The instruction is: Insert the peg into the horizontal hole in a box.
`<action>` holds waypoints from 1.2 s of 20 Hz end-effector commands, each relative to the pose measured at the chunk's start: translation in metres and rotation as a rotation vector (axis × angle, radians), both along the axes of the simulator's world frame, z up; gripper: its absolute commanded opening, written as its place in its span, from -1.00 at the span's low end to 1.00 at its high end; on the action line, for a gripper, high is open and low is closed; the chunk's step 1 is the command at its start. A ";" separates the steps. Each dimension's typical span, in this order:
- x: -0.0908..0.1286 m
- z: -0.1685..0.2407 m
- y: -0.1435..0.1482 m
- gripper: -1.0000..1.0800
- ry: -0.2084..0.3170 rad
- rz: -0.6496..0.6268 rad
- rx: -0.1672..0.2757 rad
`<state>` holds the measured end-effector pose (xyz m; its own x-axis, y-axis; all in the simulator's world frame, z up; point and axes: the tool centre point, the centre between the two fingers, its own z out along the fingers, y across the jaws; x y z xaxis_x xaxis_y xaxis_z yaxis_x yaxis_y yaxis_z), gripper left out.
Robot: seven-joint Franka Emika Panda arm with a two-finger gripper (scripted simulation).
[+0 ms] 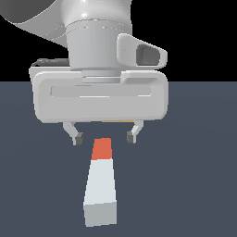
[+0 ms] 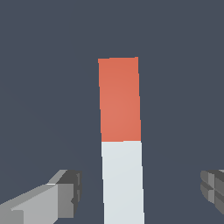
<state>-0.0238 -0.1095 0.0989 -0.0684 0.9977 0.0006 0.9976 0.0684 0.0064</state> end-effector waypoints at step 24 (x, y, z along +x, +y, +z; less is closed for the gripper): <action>-0.006 -0.048 -0.036 0.92 0.006 0.038 -0.001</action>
<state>-0.0293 -0.1459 0.0574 -0.1062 0.9943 -0.0004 0.9943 0.1062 0.0012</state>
